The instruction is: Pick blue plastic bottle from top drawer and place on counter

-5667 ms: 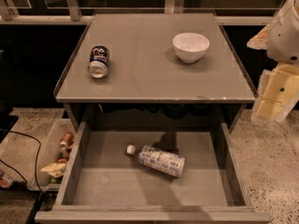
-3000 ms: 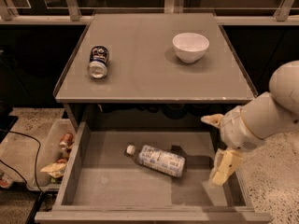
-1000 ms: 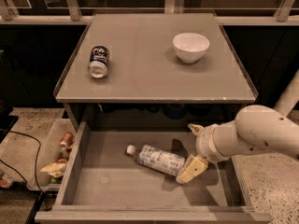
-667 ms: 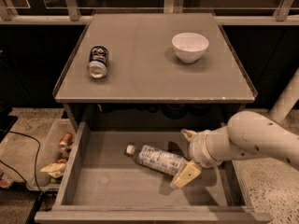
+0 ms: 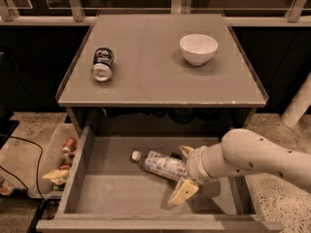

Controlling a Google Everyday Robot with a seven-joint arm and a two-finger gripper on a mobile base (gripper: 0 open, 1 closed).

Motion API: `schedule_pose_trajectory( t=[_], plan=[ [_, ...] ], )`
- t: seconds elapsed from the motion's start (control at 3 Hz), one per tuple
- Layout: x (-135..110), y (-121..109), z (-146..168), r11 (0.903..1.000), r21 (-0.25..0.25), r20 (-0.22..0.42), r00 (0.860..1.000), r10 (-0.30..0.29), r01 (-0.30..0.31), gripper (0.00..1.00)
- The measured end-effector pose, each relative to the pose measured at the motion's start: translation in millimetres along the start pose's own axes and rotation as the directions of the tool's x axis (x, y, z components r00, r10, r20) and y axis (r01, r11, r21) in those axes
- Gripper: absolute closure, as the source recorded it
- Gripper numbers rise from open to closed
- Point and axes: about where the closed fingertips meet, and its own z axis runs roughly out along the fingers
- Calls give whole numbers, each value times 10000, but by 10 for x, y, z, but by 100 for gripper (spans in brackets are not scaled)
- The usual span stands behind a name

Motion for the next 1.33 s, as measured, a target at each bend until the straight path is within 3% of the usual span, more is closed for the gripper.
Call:
schedule_pose_trajectory(
  t=[0.33, 0.67, 1.33],
  plan=[
    [-9, -60, 131, 9993, 332, -161, 9997, 180, -174, 0],
    [-40, -92, 152, 9986, 446, -120, 9995, 285, -280, 18],
    [-40, -92, 152, 9986, 445, -120, 9995, 284, -279, 64]
  ],
)
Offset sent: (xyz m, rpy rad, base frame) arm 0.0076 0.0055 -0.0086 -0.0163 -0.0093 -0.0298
